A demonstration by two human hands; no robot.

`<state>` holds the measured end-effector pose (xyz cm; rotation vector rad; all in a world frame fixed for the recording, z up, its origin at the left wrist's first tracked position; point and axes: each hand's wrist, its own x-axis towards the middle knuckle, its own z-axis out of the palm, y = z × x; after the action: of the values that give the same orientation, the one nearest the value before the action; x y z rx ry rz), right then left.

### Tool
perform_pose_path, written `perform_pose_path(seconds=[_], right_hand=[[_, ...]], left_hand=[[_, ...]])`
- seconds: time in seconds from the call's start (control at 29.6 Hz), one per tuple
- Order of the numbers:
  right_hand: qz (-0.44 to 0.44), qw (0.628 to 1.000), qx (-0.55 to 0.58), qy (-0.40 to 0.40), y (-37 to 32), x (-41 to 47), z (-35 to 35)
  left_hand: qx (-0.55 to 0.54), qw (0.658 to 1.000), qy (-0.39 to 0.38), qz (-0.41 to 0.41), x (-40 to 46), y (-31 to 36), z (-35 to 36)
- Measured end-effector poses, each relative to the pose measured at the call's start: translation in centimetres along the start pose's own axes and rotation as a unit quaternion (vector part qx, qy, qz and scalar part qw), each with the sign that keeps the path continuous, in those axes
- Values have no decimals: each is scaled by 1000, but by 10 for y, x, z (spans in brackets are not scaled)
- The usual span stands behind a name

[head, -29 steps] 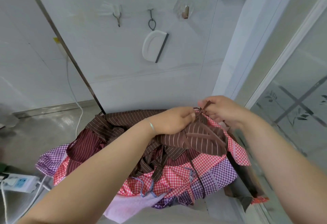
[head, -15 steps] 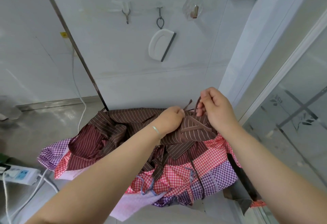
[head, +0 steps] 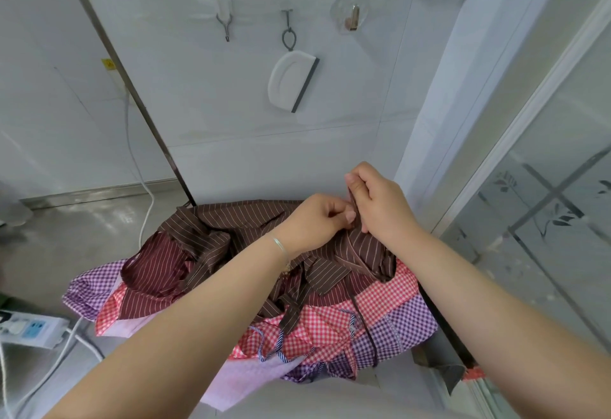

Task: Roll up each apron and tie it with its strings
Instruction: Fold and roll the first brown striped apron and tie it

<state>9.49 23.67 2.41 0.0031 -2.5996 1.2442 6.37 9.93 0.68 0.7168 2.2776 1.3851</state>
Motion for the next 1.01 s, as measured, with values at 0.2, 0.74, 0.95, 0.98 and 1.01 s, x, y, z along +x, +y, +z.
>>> perform_pose_path(seconds=[0.2,0.74,0.95,0.98,1.01], right_hand=[[31,999,-36,8,7,5,11],[231,946,225,17,24,2,40],[435,799,416,-11,42,5,53],[450,778,438,-26,46,4,57],[459,767,446,-43,50,3,61]], left_hand=[[51,998,-16,20,3,-8,0],[-205,966,-17,-158,11,-31,-9],[9,999,37,-36,17,-43,-6],[46,998,49,-6,19,-46,-6],[79,995,61,24,18,-48,-5]])
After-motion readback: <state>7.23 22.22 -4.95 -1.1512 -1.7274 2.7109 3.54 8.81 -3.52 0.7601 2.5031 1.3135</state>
